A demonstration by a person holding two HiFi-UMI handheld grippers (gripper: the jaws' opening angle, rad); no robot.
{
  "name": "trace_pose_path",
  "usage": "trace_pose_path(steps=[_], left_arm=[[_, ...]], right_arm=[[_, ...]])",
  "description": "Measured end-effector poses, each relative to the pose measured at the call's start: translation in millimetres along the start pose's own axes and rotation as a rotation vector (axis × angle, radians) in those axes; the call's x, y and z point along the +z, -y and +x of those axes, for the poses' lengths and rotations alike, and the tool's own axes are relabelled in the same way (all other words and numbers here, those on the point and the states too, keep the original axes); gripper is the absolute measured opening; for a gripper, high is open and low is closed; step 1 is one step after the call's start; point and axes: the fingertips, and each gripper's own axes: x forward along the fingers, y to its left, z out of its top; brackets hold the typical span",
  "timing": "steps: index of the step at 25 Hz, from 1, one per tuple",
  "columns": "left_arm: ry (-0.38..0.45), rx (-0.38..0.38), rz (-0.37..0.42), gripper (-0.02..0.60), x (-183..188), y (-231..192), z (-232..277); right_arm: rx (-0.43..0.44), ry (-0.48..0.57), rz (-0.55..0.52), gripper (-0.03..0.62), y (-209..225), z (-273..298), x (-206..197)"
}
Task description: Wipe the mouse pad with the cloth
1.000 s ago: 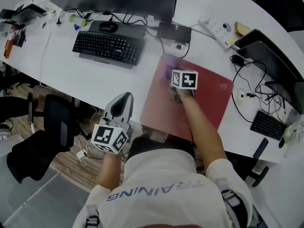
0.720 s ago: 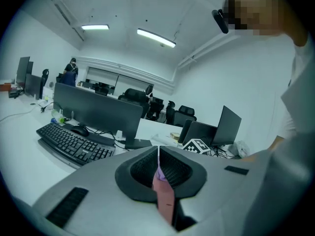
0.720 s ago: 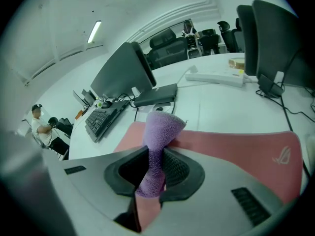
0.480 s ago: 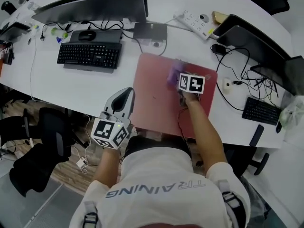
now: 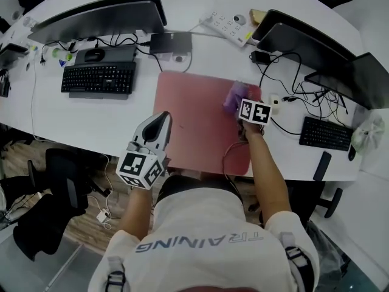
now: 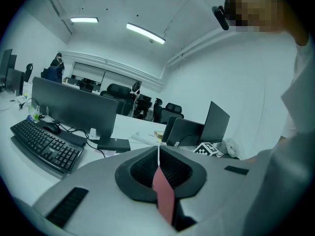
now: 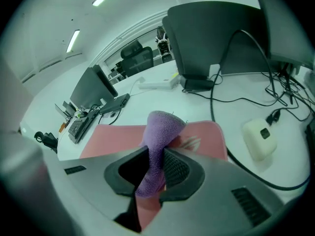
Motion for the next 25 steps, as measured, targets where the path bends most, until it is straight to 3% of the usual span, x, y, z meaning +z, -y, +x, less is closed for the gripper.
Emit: trace_pose_path(steps=[15, 20, 25], left_arm=[[0.003, -0.026, 0.005, 0.038, 4, 26, 13], [0.013, -0.027, 0.024, 0.038, 10, 19, -2], [0.036, -0.025, 0.031, 0.038, 18, 4, -23]], right_arm=[[-0.116, 0.046, 0.007, 0.088, 87, -48, -5], [-0.09, 0.191, -0.012, 0.087, 68, -91, 5], [-0.048, 0.333, -0.061, 0.087, 15, -146, 20]])
